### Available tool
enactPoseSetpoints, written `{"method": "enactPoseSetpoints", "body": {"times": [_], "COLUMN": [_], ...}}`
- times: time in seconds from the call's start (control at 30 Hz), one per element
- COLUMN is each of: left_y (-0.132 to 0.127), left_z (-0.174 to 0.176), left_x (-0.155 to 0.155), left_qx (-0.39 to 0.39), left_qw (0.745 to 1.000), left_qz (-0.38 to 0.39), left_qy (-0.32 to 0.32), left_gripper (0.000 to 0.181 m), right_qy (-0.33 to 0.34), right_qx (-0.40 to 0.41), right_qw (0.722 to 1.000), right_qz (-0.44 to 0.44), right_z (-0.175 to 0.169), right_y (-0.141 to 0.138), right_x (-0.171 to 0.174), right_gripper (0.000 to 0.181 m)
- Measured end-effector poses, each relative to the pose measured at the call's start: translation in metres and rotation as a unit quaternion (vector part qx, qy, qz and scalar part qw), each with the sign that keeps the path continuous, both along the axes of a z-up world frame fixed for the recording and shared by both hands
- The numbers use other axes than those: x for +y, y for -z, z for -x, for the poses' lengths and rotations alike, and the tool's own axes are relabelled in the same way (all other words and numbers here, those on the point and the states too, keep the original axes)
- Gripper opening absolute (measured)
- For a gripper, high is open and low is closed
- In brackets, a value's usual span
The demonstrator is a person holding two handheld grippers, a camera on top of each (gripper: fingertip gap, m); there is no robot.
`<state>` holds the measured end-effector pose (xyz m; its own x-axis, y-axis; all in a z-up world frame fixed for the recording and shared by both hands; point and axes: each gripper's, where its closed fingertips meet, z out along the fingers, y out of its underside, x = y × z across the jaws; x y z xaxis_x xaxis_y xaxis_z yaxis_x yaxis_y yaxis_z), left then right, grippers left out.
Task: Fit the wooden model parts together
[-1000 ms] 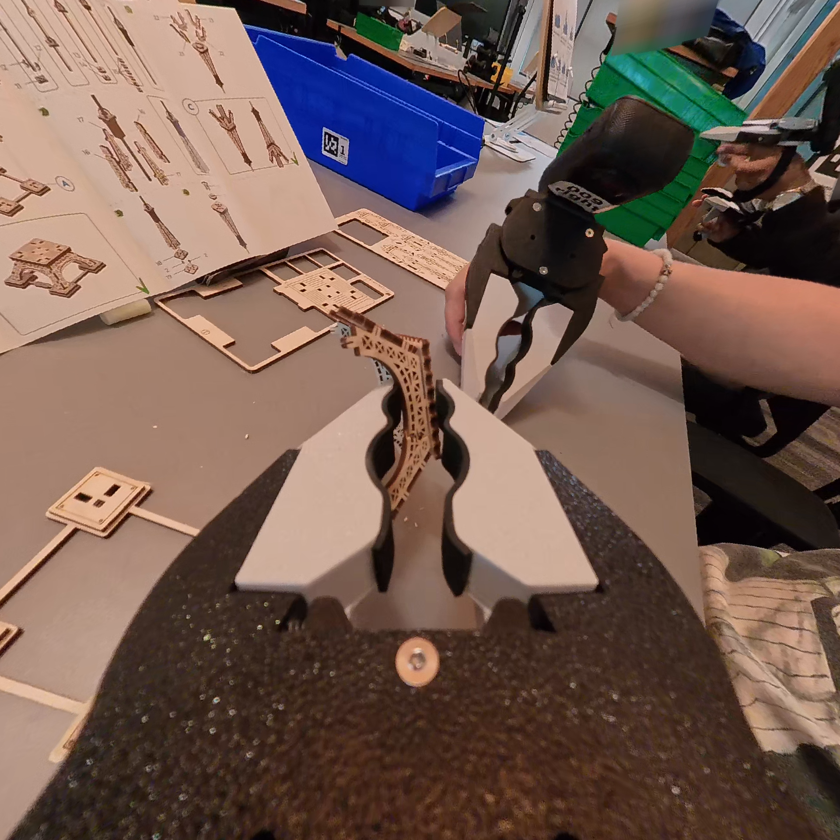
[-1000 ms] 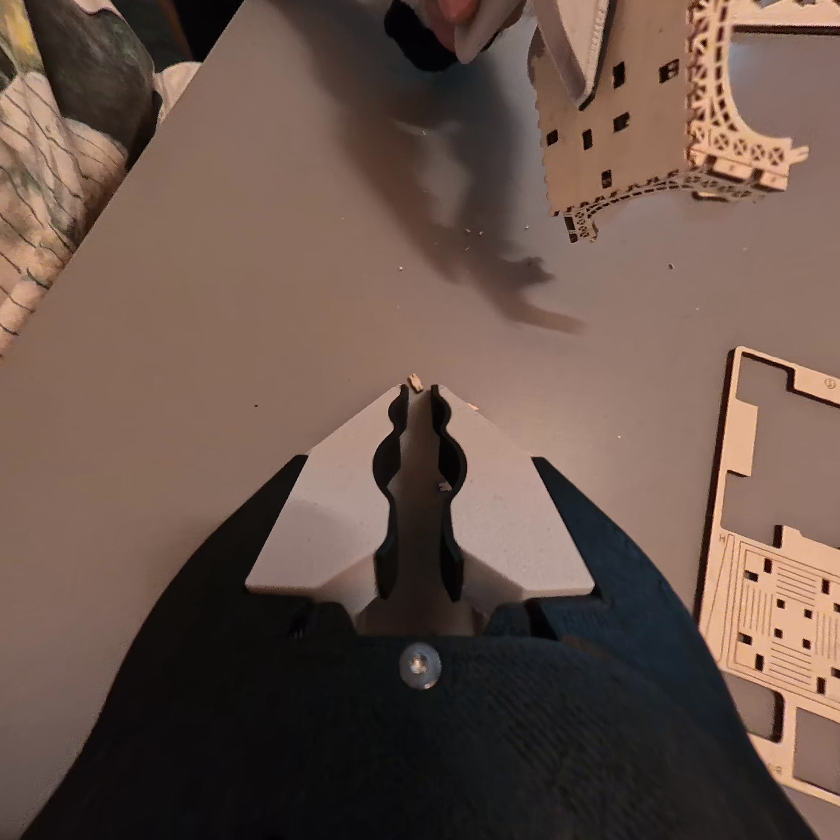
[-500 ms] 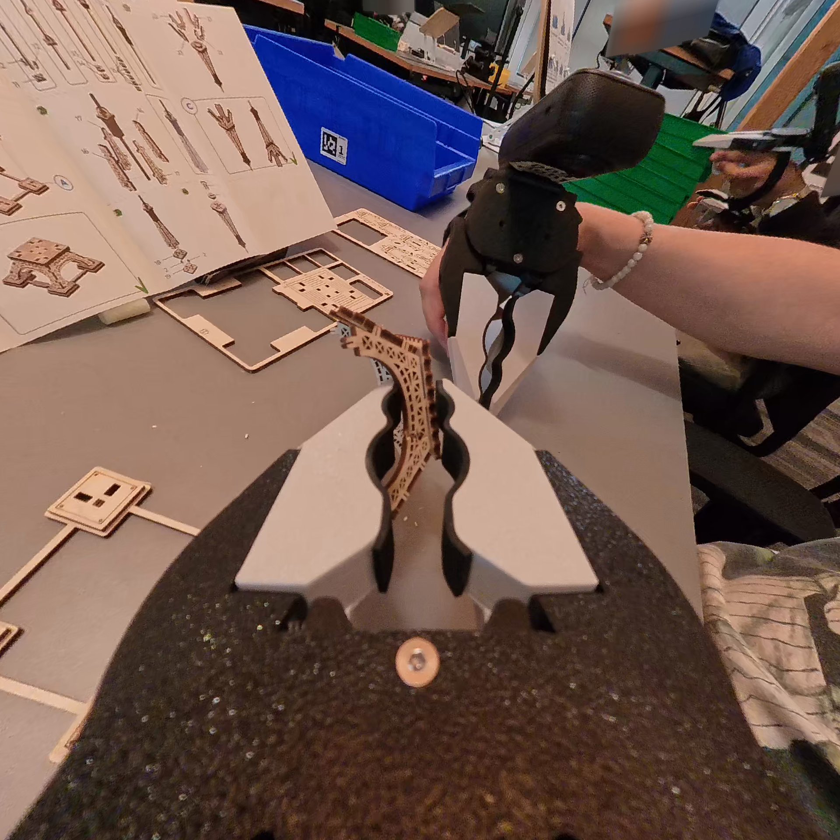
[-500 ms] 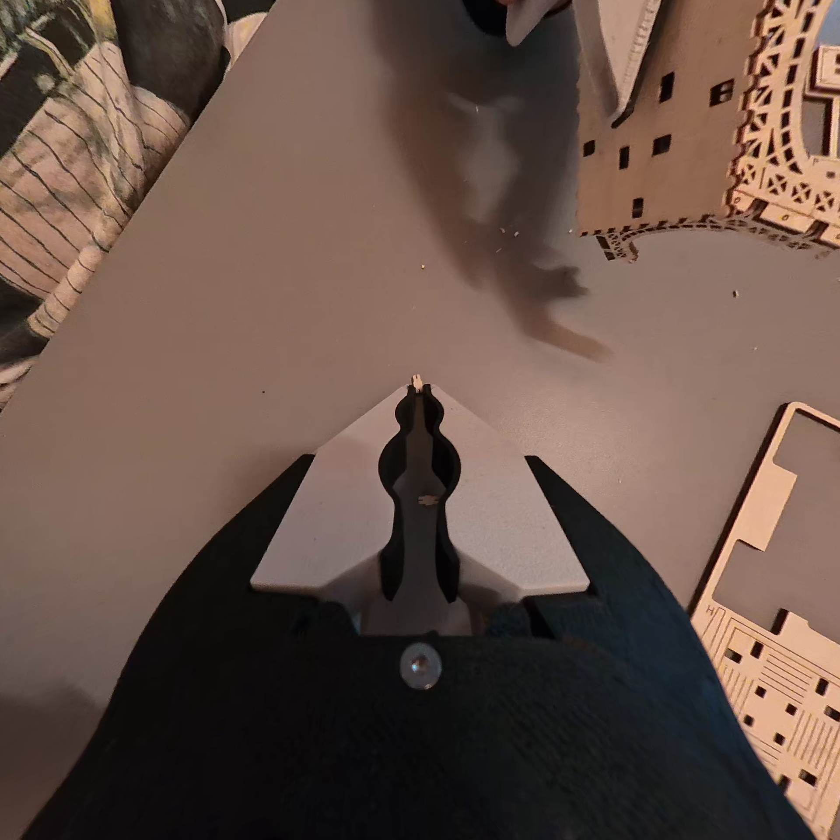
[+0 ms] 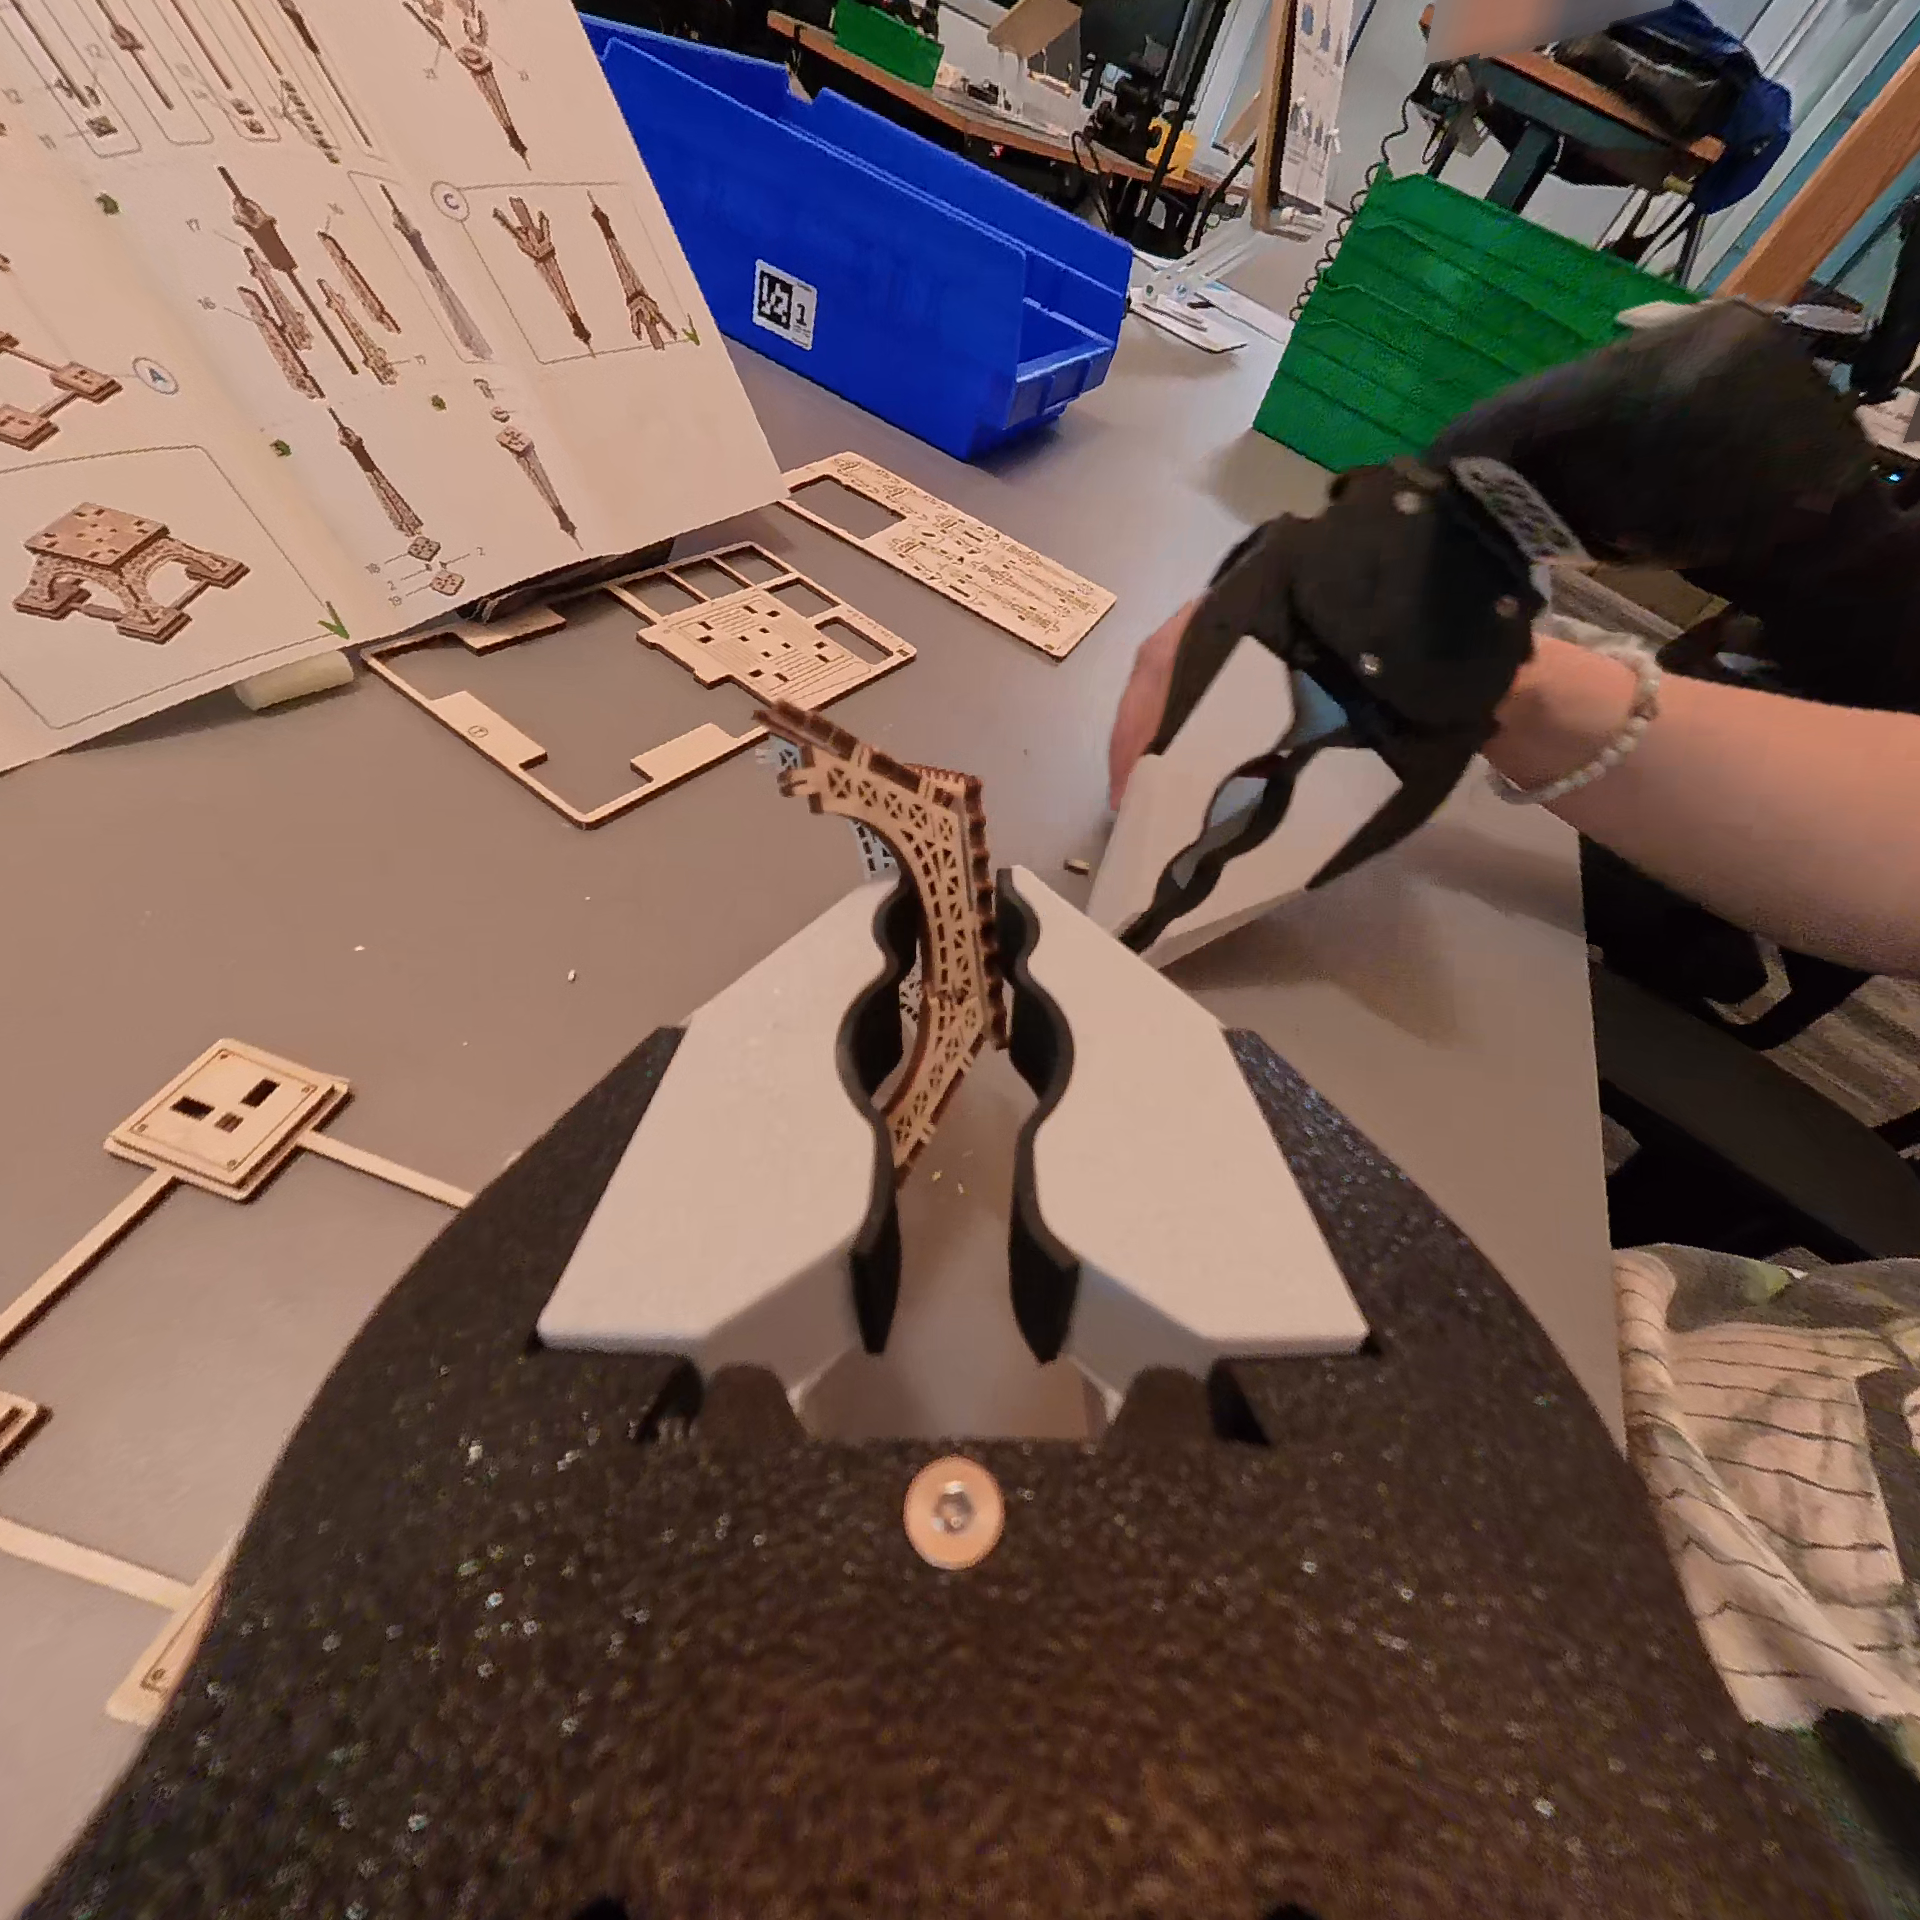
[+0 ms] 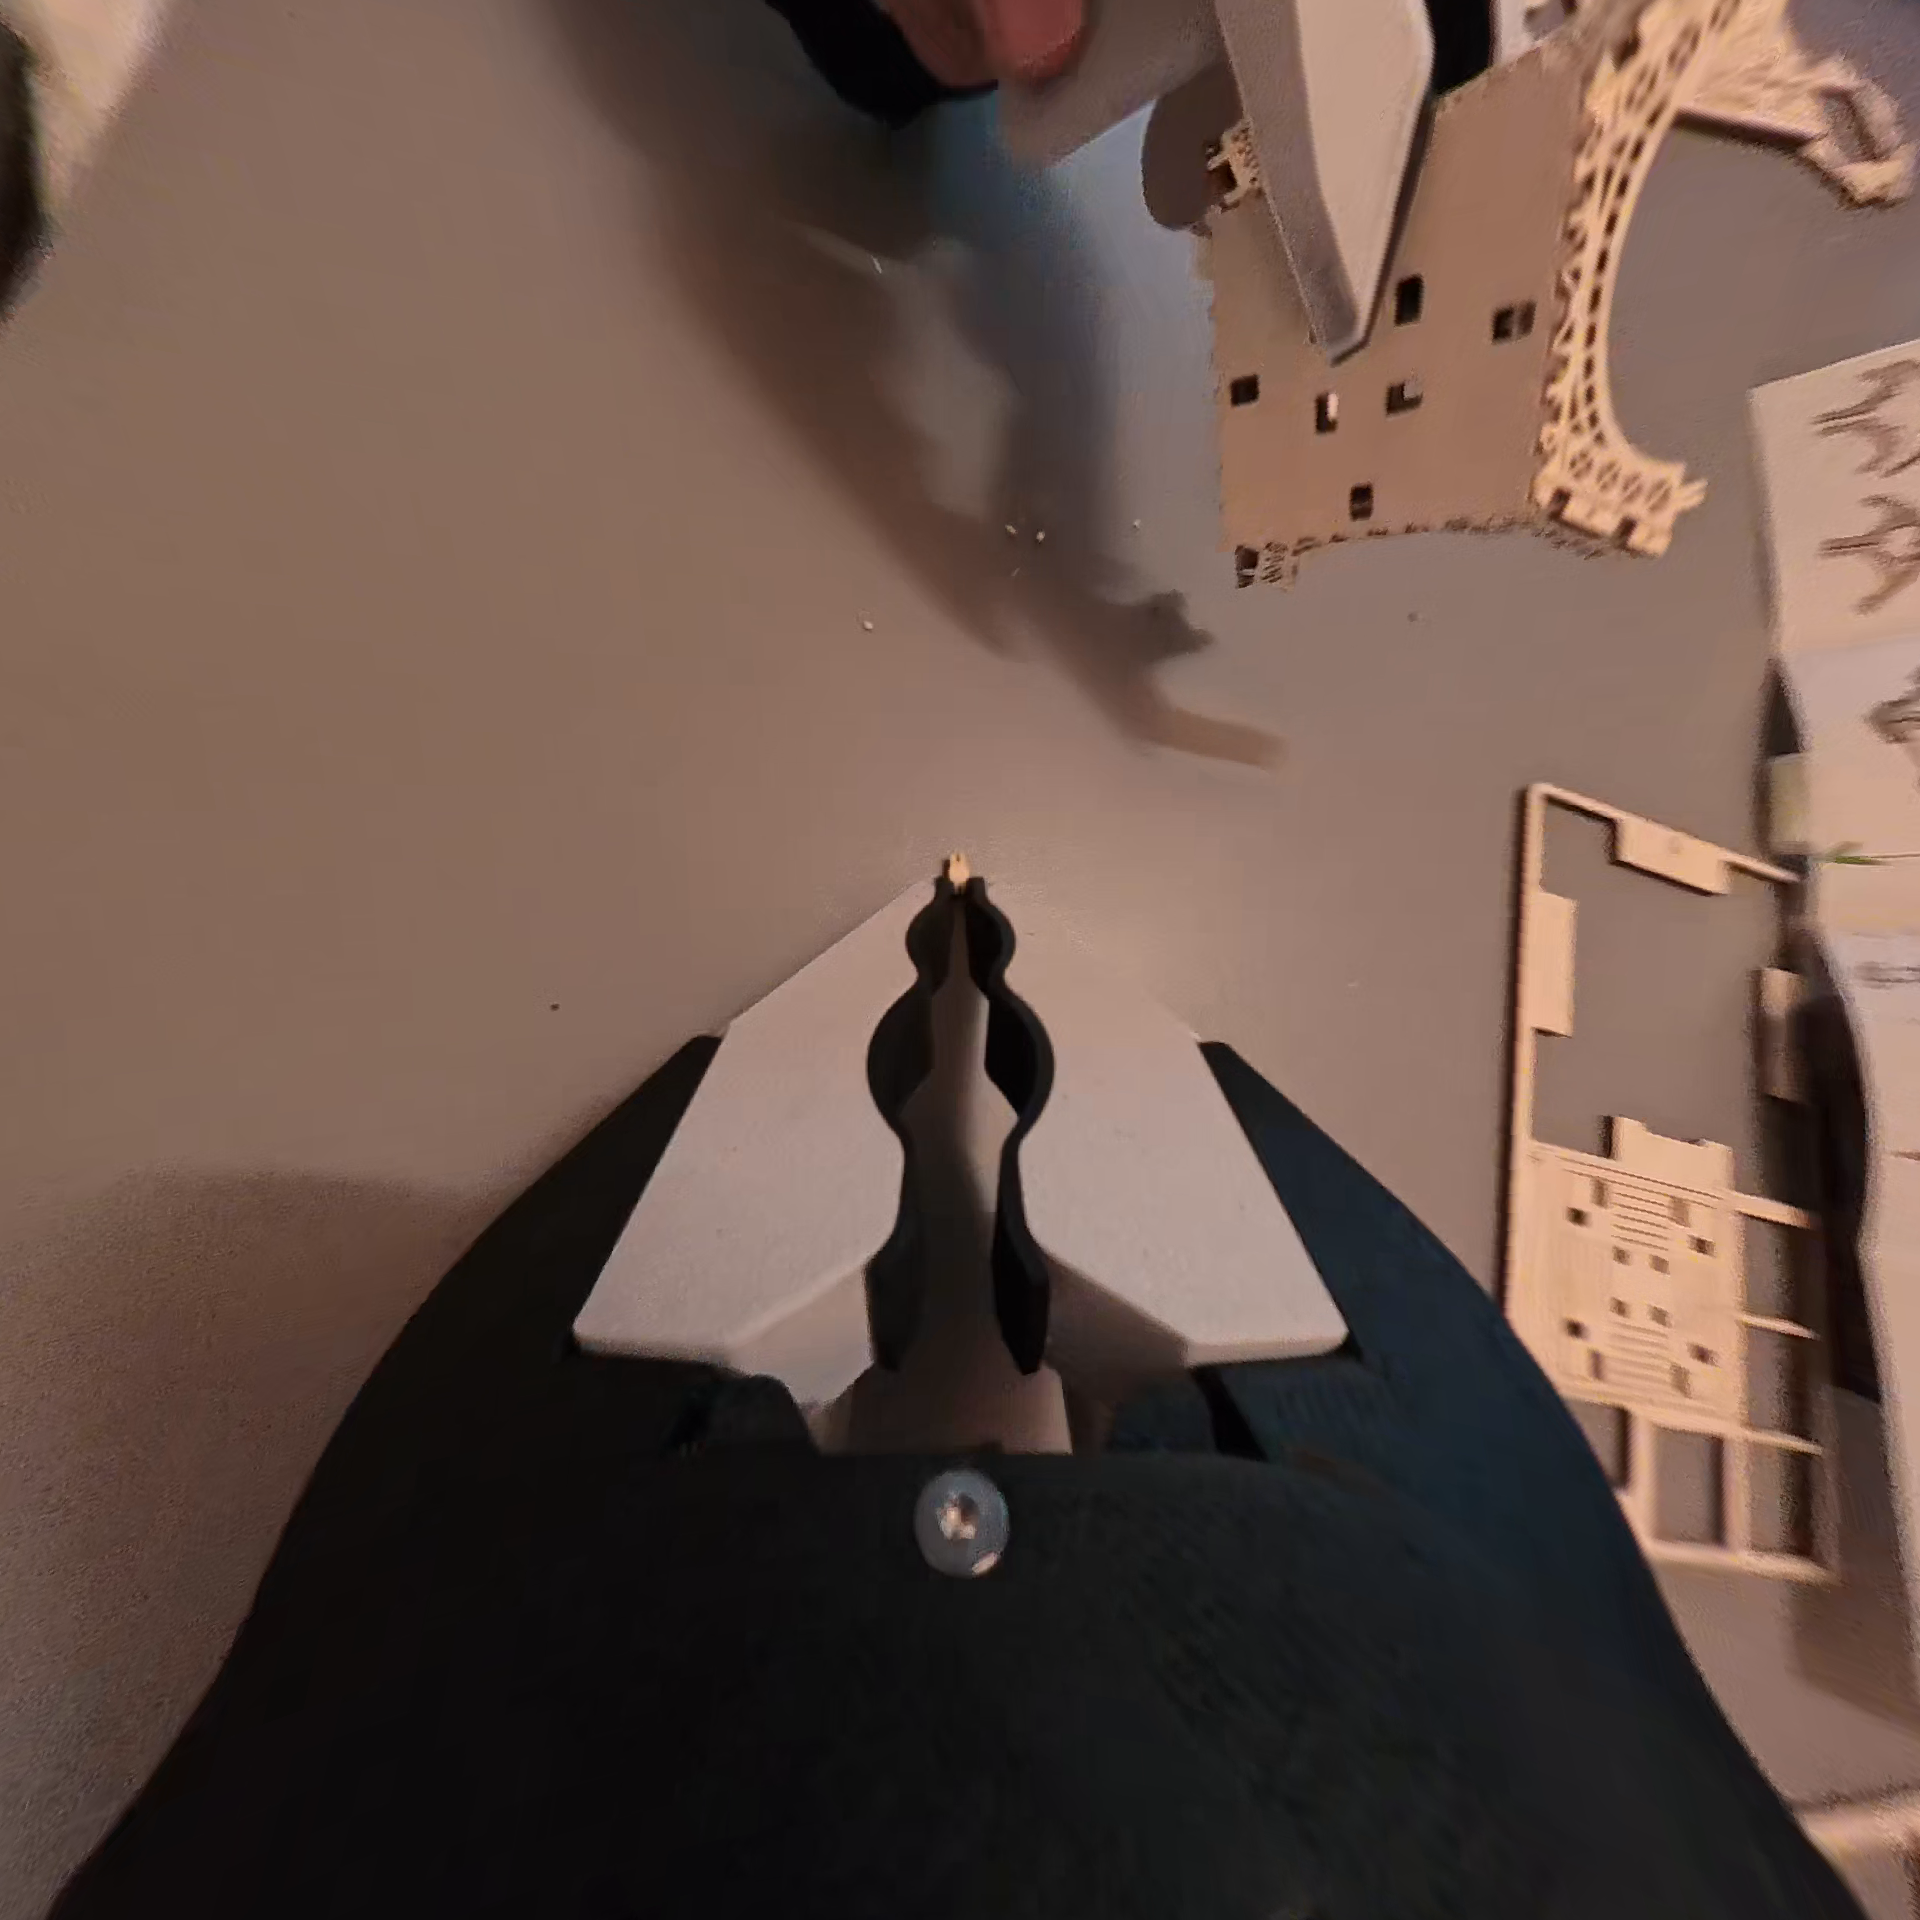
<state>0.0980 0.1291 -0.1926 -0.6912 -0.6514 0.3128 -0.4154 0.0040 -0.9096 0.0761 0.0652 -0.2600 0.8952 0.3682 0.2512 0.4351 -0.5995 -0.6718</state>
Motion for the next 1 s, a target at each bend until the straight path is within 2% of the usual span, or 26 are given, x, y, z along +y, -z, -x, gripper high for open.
{"method": "enactPoseSetpoints", "body": {"times": [0.1,0.17,0.3,0.37,0.53,0.57,0.7,0.8,0.9,1.0], "left_y": [0.002,0.005,0.007,0.007,0.007,0.006,-0.002,-0.004,-0.003,-0.003], "left_z": [0.000,0.000,0.001,0.001,0.001,0.000,-0.004,-0.007,-0.008,-0.008], "left_x": [0.000,-0.001,-0.003,-0.004,-0.001,0.002,0.021,0.034,0.041,0.043], "left_qx": [0.005,0.009,0.014,0.013,0.015,0.014,0.009,0.007,0.010,0.012], "left_qw": [1.000,1.000,1.000,1.000,0.999,0.999,0.999,0.998,0.997,0.998], "left_qz": [-0.006,-0.011,-0.020,-0.025,-0.030,-0.031,-0.031,-0.030,-0.028,-0.025], "left_qy": [-0.004,-0.006,-0.011,-0.014,-0.020,-0.023,-0.044,-0.059,-0.066,-0.064], "left_gripper": [0.011,0.011,0.011,0.011,0.011,0.011,0.011,0.011,0.011,0.011], "right_qy": [0.037,0.071,0.116,0.147,0.139,0.132,0.135,0.192,0.216,0.227], "right_qx": [-0.100,-0.185,-0.295,-0.327,-0.311,-0.297,-0.133,-0.032,0.075,0.121], "right_qw": [0.994,0.980,0.947,0.933,0.939,0.945,0.982,0.981,0.973,0.966], "right_qz": [0.010,0.029,0.044,0.043,0.043,0.030,-0.001,-0.021,-0.029,-0.006], "right_z": [-0.002,-0.012,-0.022,-0.028,-0.024,-0.020,0.002,0.002,0.010,0.010], "right_y": [0.000,0.000,-0.007,-0.014,-0.005,-0.004,-0.004,-0.012,-0.016,-0.011], "right_x": [0.000,-0.002,-0.004,-0.005,-0.002,0.002,0.021,0.039,0.058,0.067], "right_gripper": [0.000,0.000,0.000,0.000,0.000,0.000,0.003,0.006,0.009,0.008]}}
